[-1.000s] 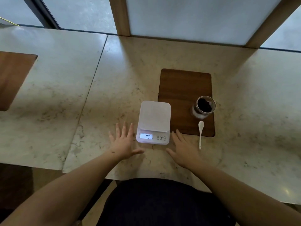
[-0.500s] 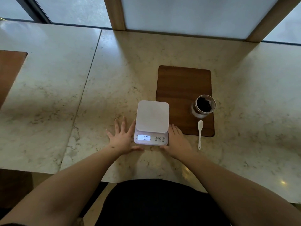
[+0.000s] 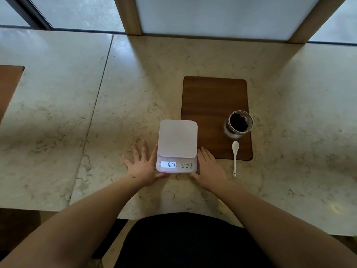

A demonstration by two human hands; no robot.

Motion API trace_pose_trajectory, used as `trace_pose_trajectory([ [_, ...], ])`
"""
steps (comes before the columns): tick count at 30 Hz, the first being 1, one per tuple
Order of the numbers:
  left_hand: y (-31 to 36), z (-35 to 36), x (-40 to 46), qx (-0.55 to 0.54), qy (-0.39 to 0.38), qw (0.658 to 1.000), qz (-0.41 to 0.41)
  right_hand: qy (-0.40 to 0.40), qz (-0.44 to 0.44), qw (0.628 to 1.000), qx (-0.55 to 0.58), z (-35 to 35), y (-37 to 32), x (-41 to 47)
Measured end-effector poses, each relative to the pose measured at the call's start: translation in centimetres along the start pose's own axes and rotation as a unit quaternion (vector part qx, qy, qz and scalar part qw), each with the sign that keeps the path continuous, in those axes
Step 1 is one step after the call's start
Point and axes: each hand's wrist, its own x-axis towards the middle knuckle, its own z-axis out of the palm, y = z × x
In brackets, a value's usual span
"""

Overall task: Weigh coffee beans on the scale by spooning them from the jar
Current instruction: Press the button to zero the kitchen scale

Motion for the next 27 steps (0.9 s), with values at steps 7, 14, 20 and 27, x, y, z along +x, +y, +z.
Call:
trace_pose_trajectory([
  [7,-0.3,0.3,0.2,-0.008,0.006,1.0,0.007,0.012,0.026,0.997,0.069,-0.6,-0.1,-0.1],
  [14,-0.2,0.2,0.1,-0.01,0.001,1.0,0.006,-0.012,0.184,0.94,0.286,0.1,-0.6,0.4],
  [20,-0.2,0.1,0.2,-0.009,-0.001,1.0,0.005,-0.004,0.25,0.899,0.359,0.7,-1.0,0.5],
  [27,-0.1,0.1,0.1,-0.014,-0.006,1.0,0.007,-0.04,0.291,0.905,0.307,-0.9,-2.4,1.4],
])
